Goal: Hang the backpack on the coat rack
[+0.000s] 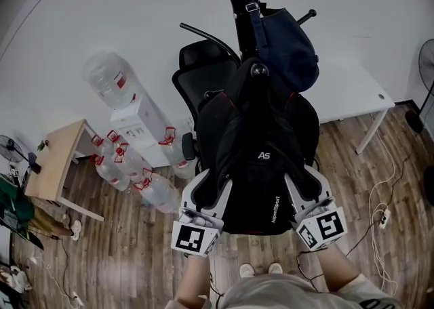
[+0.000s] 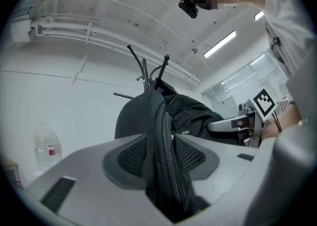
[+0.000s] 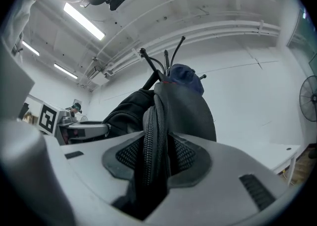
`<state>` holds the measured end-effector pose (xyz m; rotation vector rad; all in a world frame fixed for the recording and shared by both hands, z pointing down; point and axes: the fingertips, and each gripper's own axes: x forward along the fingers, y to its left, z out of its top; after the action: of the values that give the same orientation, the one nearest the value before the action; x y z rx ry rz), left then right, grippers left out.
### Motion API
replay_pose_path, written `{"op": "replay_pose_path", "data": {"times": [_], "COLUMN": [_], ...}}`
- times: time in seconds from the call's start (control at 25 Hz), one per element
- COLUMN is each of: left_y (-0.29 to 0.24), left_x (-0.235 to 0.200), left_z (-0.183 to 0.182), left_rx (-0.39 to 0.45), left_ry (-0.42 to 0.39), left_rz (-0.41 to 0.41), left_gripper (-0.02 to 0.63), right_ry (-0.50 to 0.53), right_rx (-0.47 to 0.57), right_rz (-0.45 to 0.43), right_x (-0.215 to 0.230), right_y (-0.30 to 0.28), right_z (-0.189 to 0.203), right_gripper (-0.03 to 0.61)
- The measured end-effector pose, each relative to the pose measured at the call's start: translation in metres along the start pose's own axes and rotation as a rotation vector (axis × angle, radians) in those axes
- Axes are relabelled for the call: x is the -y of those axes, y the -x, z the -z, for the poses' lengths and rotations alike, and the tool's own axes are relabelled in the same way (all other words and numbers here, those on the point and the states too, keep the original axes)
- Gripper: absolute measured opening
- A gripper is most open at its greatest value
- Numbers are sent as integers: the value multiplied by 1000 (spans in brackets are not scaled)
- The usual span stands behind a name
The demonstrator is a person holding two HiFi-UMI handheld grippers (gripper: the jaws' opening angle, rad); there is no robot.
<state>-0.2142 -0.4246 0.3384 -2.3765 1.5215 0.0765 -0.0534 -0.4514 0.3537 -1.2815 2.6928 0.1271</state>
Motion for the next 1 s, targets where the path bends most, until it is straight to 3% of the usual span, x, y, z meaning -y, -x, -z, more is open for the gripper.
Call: {"op": "replay_pose_path", "data": {"times": [0.24,0.36,0.48,0.56,0.64,1.0], "left_y": [33,50,62,68,74,117], "left_x": [-8,5,29,47,65,95], "left_z": [-21,-27,-21,-10,2,25], "left_rx": [28,39,26,4,-23,-117], "left_ry": [41,51,83,98,125,176], "left_rz": [-125,-166,-195,-213,-210,-201], "left_gripper": [187,186,133,51,9,8], "right_ry": [54,34,-44,-106,-155,-239], "right_rx": [110,99,76,63,32,-161], "right_rz": [0,-20,-42,-62,-99,-365], "right_x": [5,6,8,7,-5,-111], "right_y": [33,50,69,82,95,139], "right_z": [-22,-13,1,11,27,90], "right_gripper": [150,149,140,96,35,28]}}
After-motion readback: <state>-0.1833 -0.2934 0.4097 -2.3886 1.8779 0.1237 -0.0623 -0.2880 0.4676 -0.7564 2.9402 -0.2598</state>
